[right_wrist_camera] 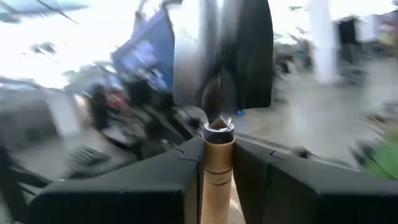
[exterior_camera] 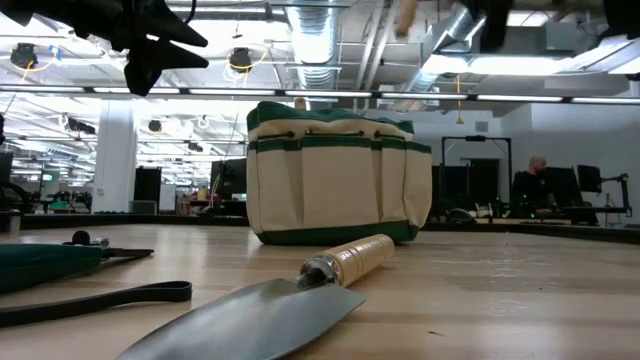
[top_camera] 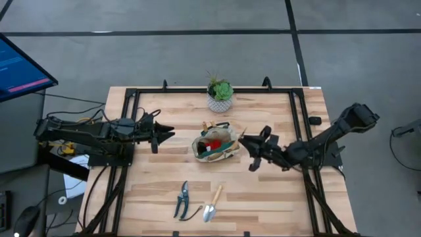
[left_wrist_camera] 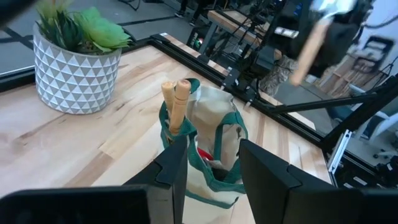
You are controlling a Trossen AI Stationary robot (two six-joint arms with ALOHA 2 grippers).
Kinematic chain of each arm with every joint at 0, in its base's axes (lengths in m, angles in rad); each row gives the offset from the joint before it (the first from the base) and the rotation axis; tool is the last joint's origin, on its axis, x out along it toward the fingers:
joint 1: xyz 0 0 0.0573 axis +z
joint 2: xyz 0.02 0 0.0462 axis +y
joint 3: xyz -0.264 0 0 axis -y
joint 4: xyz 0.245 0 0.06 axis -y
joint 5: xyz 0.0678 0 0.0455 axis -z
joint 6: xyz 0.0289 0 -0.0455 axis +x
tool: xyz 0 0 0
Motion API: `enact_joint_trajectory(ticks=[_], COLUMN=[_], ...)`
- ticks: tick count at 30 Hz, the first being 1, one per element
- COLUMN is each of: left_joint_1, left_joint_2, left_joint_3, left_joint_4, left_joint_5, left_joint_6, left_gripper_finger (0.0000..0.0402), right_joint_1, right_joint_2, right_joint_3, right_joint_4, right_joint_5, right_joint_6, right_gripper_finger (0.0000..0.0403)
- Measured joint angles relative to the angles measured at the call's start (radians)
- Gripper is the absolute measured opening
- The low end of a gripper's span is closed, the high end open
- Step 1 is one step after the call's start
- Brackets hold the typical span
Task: Pick & Place Garden tools in Gardening bag
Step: Put the trowel into the gardening bag
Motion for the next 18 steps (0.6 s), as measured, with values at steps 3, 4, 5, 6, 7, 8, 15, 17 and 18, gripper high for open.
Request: enact_joint_trajectory(ticks=[3,4,5,6,7,8,15,17,18], left_joint_1=[0.000,0.000,0.000,0.000,0.000,0.000,0.000,0.000,0.000], left_joint_2=[0.000,0.000,0.000,0.000,0.000,0.000,0.000,0.000,0.000], left_joint_3=[0.000,0.000,0.000,0.000,0.000,0.000,0.000,0.000,0.000], left_joint_4=[0.000,0.000,0.001,0.000,0.001,0.002,0.002,0.003,0.003], left_joint_5=[-0.009,-0.015,-0.022,-0.028,-0.033,-0.034,-0.034,-0.034,-0.034], left_joint_6=[0.001,0.002,0.002,0.002,0.002,0.002,0.032,0.033,0.033], left_gripper_finger=[0.0113,0.0113,0.0113,0.0113,0.0113,0.0113,0.0113,0.0113,0.0113], right_joint_1=[0.028,0.035,0.042,0.043,0.042,0.042,0.003,-0.011,-0.016], right_joint_2=[0.028,0.042,0.059,0.083,0.108,0.132,0.246,0.261,0.267], right_joint_3=[-0.001,-0.001,-0.001,-0.001,-0.001,-0.001,0.034,0.047,0.054], right_joint_4=[-0.083,-0.092,-0.093,-0.092,-0.091,-0.090,-0.085,-0.086,-0.087], right_joint_5=[0.093,0.115,0.130,0.143,0.154,0.157,0.186,0.186,0.186], right_joint_6=[0.058,0.083,0.110,0.137,0.160,0.182,0.254,0.254,0.254], right_gripper_finger=[0.0045,0.0045,0.0045,0.0045,0.0045,0.0045,0.0045,0.0045,0.0045])
